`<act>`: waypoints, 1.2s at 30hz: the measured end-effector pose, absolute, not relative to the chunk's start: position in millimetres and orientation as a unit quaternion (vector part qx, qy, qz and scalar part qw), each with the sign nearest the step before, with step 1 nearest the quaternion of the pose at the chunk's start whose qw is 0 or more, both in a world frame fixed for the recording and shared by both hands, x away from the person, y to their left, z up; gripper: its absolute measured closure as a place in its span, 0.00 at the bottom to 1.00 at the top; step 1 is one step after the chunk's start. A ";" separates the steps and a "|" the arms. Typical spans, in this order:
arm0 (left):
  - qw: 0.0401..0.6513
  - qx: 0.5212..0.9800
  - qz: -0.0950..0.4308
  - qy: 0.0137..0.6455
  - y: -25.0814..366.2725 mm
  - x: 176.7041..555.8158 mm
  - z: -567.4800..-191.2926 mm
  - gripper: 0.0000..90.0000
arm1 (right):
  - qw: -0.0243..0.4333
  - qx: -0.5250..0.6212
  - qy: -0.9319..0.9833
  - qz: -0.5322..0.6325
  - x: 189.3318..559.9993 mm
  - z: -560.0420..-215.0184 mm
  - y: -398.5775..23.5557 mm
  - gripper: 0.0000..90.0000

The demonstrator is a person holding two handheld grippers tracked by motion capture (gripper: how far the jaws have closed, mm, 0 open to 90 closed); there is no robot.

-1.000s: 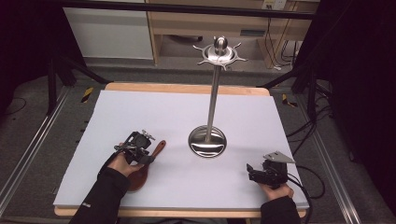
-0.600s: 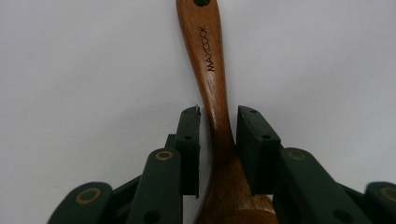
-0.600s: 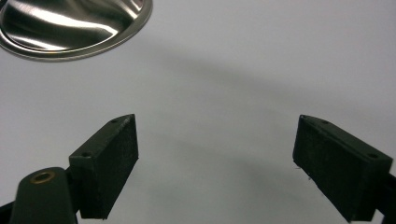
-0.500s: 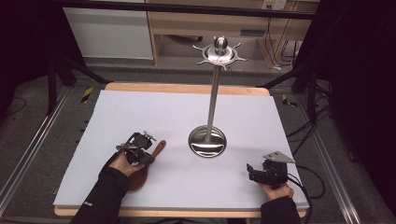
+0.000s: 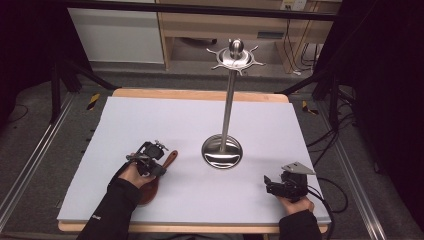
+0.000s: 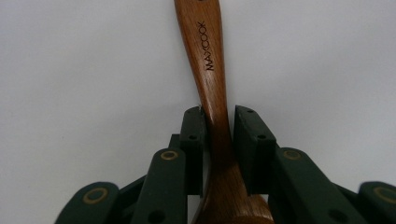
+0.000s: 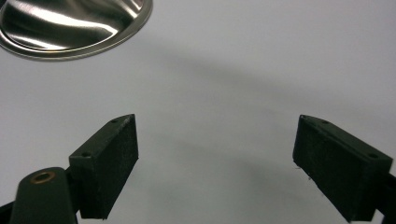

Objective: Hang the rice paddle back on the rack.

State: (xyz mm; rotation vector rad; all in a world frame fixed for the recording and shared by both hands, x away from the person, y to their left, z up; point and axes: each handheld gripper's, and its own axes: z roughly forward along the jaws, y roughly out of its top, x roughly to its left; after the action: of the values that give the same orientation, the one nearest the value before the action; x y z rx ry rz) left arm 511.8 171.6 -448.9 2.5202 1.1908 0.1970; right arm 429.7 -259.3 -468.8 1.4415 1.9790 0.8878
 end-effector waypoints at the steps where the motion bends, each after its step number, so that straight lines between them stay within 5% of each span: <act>1: 0.171 0.889 0.070 0.420 171.1 511.8 -448.9 0.81 | 0.265 0.533 0.733 0.328 429.9 -468.9 -259.6 0.16; 36: 0.133 0.901 0.071 0.408 163.3 517.2 -446.4 0.86 | 0.260 0.536 0.734 0.327 431.0 -469.0 -259.9 0.16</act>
State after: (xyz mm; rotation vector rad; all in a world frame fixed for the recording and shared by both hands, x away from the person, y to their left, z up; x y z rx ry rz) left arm 517.2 163.3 -446.4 2.6130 1.1828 0.2074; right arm 431.0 -259.9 -469.0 1.4510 1.9889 0.8851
